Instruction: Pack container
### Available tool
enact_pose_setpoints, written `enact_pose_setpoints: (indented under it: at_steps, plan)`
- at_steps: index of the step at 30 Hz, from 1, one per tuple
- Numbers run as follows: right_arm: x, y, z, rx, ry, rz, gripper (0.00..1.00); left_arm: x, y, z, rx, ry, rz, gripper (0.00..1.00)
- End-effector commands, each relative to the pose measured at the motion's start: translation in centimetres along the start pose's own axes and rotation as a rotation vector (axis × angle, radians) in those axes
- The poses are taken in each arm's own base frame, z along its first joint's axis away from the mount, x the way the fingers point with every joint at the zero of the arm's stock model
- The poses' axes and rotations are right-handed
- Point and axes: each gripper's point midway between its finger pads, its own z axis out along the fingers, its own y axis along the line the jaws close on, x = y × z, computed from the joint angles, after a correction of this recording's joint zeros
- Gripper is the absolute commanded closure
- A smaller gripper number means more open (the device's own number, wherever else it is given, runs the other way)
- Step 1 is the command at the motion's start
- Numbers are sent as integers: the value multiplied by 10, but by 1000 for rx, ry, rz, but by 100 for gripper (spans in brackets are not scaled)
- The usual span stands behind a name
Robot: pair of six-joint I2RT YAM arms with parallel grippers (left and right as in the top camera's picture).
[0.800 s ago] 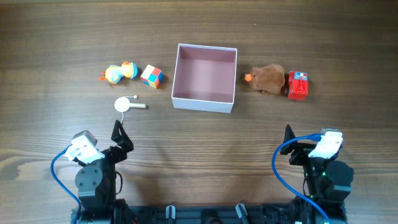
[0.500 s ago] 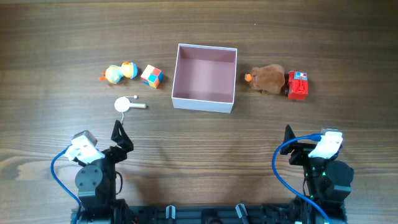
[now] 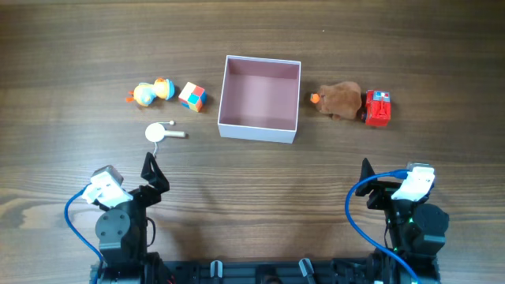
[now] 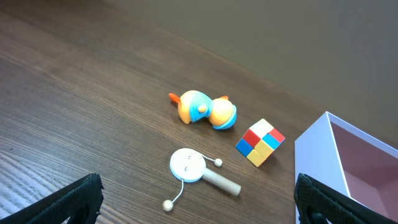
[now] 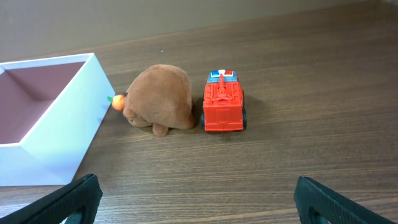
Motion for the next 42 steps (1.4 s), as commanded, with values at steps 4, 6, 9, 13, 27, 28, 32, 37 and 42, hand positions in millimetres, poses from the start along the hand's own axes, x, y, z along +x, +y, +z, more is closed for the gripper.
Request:
enact_pose_setpoints:
  at_steps: [4,6,9,13,27,28,32,37,42]
  plan:
    - [0,3,0,-17,-2,-4,0,2,-1,1,10,1,-7,0]
    - [1,3,0,-17,-2,-4,0,2,-1,1,10,1,-7,0]
    - [1,3,0,-17,-2,-4,0,2,-1,1,10,1,-7,0]
    - [0,3,0,-17,-2,-4,0,2,-1,1,10,1,-7,0]
    - [-3,-1,0,6,-16,-63,0,12,-21,-1,131,60,-7,0]
    - [-3,7,0,-38,-16,-52,0,15,-30,-3,181,79,-7,0]
    - [3,56,-9,-328,64,283,0,27,-51,-9,307,147,-7,0]
    - [-5,63,-11,-368,71,446,0,30,-64,-13,364,220,-10,0]
    - [-22,66,-15,-374,73,404,0,-14,-83,-15,364,219,1,0]
